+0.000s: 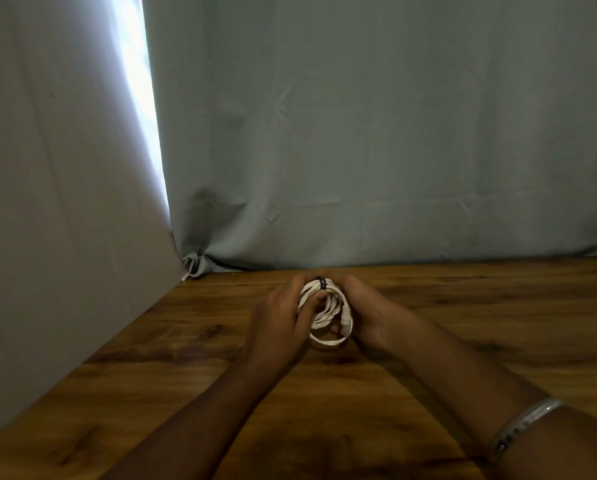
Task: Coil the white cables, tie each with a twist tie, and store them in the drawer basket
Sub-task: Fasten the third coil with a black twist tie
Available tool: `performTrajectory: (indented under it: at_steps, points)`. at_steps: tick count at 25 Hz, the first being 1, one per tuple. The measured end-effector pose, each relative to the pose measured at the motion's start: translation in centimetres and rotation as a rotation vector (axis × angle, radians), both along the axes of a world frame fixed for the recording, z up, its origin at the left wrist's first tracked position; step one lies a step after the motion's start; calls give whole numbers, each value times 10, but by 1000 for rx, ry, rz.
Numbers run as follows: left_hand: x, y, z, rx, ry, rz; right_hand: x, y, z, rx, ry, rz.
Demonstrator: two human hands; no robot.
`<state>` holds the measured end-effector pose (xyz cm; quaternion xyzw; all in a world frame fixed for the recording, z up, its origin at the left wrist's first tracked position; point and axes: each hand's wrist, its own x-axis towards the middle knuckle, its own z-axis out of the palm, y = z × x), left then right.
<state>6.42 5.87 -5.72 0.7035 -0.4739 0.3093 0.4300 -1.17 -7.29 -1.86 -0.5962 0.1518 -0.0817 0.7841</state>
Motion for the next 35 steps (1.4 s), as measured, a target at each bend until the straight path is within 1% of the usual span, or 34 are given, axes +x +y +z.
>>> performTrajectory:
  at_steps: [2,4,6,8,10,11,13,14,16,20,22,24,25,27,29,30,33,35]
  points:
    - [9,-1,-2,-47,133,0,9,-4,-10,-249,-67,-230]
    - [20,1,-2,-101,270,-29,7,-5,-15,-565,-265,-396]
    - [25,4,-3,-139,379,-70,0,-6,-14,-898,-450,-389]
    - [24,2,-2,-188,500,-141,0,-8,-15,-1213,-508,-343]
    - [21,-1,-1,-232,637,-242,4,-8,-17,-1510,-522,-365]
    - [19,-3,0,-263,711,-298,5,-8,-18,-1613,-536,-396]
    - [18,-4,2,-317,847,-401,2,-10,-16,-1715,-623,-458]
    - [18,-3,4,-322,887,-442,0,-12,-16,-1756,-680,-476]
    - [19,-1,4,-297,909,-478,-1,-14,-14,-1856,-753,-478]
    - [20,1,4,-301,943,-470,2,-9,-11,-2014,-868,-503]
    - [21,2,4,-265,953,-487,2,-12,-9,-2095,-976,-459]
    - [20,3,3,-218,962,-480,3,-18,-10,-2143,-1071,-386]
    - [20,3,2,-202,967,-472,3,-21,-10,-2153,-1083,-350]
    - [21,2,2,-199,960,-462,4,-26,-10,-2150,-1058,-304]
    - [22,1,3,-210,947,-462,5,-25,-11,-2042,-979,-308]
    - [22,-1,3,-207,935,-461,5,-24,-13,-1923,-922,-332]
    - [23,-3,-1,-155,820,-416,10,-14,-21,-1374,-756,-378]
    - [23,-4,-2,-102,755,-384,13,-7,-22,-1122,-677,-413]
